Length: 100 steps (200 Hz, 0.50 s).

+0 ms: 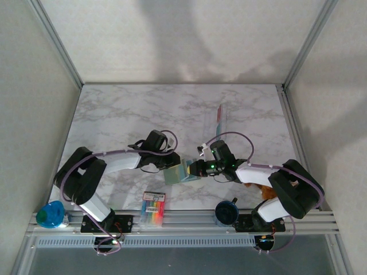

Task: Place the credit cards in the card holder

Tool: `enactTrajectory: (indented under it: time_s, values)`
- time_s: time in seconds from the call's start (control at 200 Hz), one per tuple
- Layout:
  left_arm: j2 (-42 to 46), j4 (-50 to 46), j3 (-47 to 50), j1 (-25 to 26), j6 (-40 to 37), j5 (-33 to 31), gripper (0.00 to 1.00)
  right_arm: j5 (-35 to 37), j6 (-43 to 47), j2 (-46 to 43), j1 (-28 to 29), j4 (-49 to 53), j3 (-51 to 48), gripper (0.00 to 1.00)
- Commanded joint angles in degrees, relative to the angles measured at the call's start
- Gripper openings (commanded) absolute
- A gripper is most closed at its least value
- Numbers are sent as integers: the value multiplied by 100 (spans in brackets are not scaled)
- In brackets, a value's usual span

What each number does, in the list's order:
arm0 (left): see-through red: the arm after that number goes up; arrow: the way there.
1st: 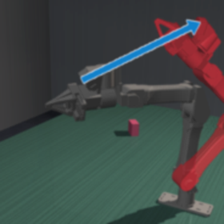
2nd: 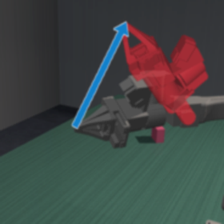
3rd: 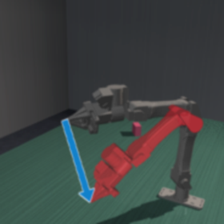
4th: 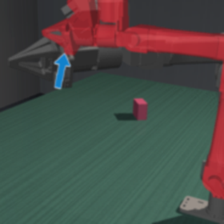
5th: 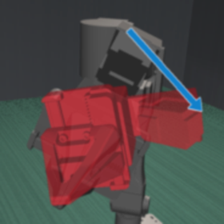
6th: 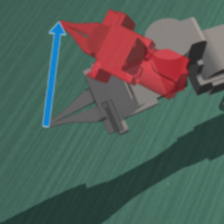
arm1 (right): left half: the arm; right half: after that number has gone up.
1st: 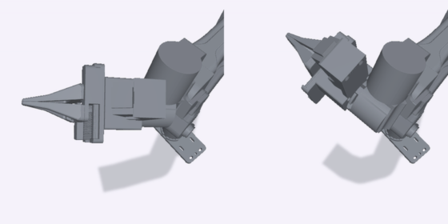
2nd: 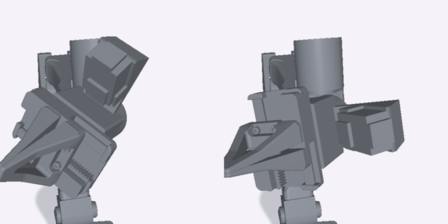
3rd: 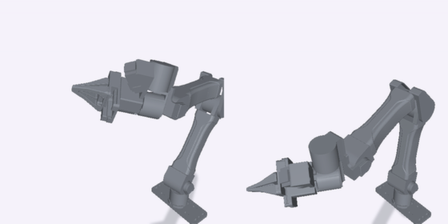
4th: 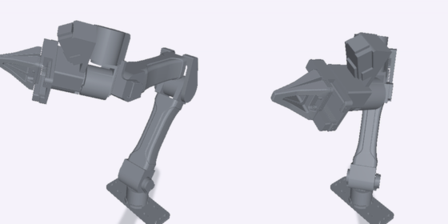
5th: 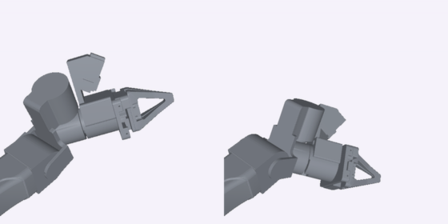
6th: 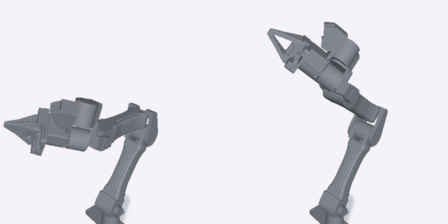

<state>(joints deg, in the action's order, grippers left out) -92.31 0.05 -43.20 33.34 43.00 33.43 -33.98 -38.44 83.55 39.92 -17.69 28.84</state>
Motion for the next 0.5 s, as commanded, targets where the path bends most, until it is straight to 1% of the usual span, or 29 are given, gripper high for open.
enactTrajectory:
  time_s: [0.0,0.045,0.14,0.29,0.4,0.496]
  values:
    - [233,-212,271,-158,-220,-172,13,-218,2,141,90,-164,132,11]
    - [245,-226,378,-194,-254,-215,11,-240,3,191,111,-173,163,11]
    - [194,-166,550,-230,-284,-293,10,-249,-10,286,164,-197,225,13]
    - [-17,154,685,-232,-225,-132,10,-241,-40,380,243,-282,295,15]
    - [-183,267,690,-232,-248,-66,11,-302,-75,424,262,-379,328,20]
    - [-308,327,695,-237,-283,-14,10,-303,-98,460,262,-384,392,20]
